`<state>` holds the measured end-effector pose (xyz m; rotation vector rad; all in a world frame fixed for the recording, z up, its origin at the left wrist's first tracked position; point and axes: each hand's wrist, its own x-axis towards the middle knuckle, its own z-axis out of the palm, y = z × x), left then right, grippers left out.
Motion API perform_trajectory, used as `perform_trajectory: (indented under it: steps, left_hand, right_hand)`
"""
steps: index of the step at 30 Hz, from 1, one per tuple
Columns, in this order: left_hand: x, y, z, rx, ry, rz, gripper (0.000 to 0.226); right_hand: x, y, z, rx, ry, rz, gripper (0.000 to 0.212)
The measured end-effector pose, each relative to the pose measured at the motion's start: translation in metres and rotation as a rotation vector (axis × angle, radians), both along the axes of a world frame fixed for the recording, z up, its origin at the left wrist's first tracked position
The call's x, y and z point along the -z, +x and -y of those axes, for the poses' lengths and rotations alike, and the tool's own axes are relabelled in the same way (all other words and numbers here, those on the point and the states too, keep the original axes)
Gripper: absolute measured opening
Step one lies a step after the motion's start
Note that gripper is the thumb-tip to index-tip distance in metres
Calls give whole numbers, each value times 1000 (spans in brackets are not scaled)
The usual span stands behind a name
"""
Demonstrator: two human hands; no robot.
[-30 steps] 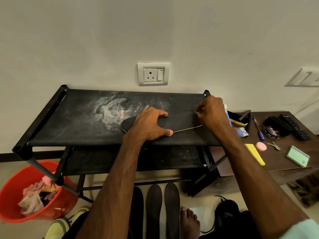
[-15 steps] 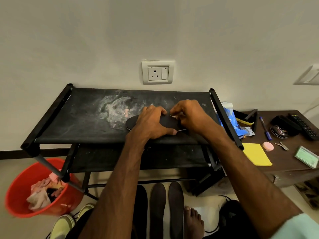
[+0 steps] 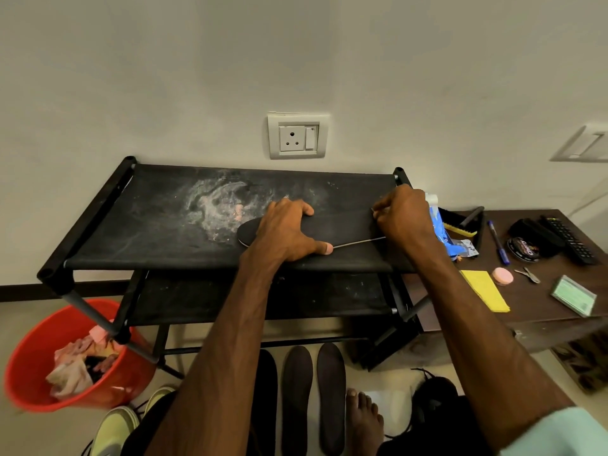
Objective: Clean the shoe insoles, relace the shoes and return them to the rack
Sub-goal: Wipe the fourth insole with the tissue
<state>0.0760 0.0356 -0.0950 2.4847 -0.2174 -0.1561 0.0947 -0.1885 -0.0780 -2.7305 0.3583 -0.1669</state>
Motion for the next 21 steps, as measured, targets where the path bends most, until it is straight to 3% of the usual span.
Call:
perform_trajectory:
  steps: [3,10,16,18,21]
  left_hand:
    - [0,0,1,-5,4,0,85]
    - [-1,0,2,-27,5,3,85]
    - [2,1,3,-30,12,18,85]
    - [2,0,2,-25,6,21,84]
    - [1,-1,1,-8,3,27,83]
  right_hand:
    - [-2,-6,3,100,-33,-31,25]
    - [-8,-26,-7,113,-123,-59,35]
    - [-12,-53,-25,38,-176,3,25]
    - [-13,-59,-31,-6,-70,-18,19]
    - [-22,-66,-33,-69,307,8,6]
